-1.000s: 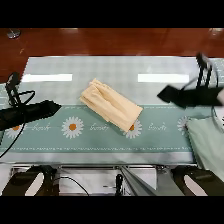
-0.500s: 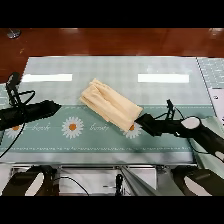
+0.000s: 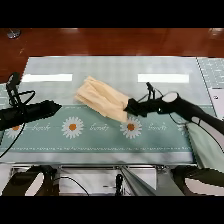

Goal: Fold the shirts.

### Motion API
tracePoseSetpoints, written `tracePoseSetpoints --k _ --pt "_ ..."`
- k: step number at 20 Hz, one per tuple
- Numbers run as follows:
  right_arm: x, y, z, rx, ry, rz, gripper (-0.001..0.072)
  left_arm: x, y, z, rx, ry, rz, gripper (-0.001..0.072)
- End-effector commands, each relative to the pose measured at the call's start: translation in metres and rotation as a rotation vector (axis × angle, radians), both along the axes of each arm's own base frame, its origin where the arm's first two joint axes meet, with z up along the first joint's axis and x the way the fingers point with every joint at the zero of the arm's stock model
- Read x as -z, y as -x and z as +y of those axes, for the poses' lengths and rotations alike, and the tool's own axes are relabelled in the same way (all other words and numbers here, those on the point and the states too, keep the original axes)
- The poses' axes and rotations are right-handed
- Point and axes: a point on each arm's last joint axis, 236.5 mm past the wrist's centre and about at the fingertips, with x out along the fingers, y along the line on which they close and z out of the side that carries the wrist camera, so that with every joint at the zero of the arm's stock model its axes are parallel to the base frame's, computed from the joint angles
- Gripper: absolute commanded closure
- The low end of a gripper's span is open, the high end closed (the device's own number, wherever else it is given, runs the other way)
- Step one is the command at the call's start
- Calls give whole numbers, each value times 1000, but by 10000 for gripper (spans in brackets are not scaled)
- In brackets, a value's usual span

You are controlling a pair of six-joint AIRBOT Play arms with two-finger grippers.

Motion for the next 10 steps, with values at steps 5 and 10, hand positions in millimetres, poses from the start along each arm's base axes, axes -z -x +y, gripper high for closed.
tracePoseSetpoints --k 5,10 --pt "-213 -86 -40 -228 352 -503 693 1 2 -1 5 4 8 679" --pt "-331 -77 -101 -147 472 -642 693 1 2 -1 4 4 7 679"
